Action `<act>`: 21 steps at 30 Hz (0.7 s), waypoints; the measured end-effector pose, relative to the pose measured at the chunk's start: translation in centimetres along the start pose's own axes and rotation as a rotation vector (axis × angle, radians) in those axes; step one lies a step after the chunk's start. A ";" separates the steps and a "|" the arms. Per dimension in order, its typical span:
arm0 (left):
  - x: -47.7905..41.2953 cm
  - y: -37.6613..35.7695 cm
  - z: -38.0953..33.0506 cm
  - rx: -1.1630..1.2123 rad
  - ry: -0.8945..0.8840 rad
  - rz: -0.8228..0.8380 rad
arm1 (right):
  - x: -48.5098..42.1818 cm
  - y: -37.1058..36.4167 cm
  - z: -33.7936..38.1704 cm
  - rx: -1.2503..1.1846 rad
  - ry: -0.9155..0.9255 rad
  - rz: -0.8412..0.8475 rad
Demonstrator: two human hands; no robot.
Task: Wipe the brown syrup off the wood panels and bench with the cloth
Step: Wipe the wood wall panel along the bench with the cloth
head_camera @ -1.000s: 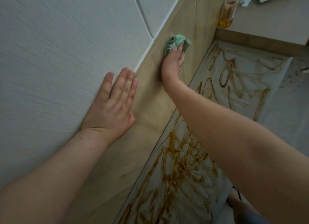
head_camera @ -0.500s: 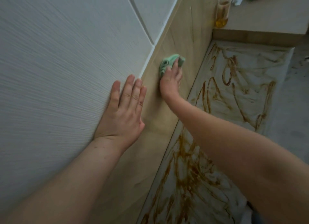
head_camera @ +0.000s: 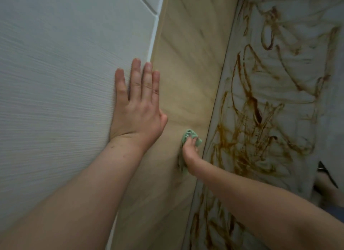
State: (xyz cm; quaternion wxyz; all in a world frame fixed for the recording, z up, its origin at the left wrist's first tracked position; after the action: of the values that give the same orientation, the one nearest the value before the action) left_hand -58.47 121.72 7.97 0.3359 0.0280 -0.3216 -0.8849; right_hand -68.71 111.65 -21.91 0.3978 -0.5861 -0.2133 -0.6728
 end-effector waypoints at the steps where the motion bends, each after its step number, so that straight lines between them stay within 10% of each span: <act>1: 0.0 0.0 0.0 0.002 0.003 -0.002 | 0.2 0.3 1.5 -0.013 -0.008 -0.003; 9: -0.1 0.5 -0.3 -0.043 0.006 -0.004 | 9.5 2.6 22.8 -0.056 0.993 -0.163; 21: -0.2 -0.1 -0.6 -0.012 -0.001 -0.043 | -25.7 8.1 18.2 -0.264 0.314 -0.164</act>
State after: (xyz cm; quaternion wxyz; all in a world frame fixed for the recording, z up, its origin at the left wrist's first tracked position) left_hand -58.22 121.54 7.39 0.3168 0.0322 -0.3158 -0.8938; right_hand -51.21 127.87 -43.98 0.2900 -0.5020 -0.1059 -0.8079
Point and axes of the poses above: each hand's wrist, its own x-axis away from the middle knuckle, its own y-axis out of the back of the hand, z = x × y, the point moved 10 cm from there along -x, towards the middle knuckle, and after that the axes turned 3 degrees about -z, right-handed, at the moved point
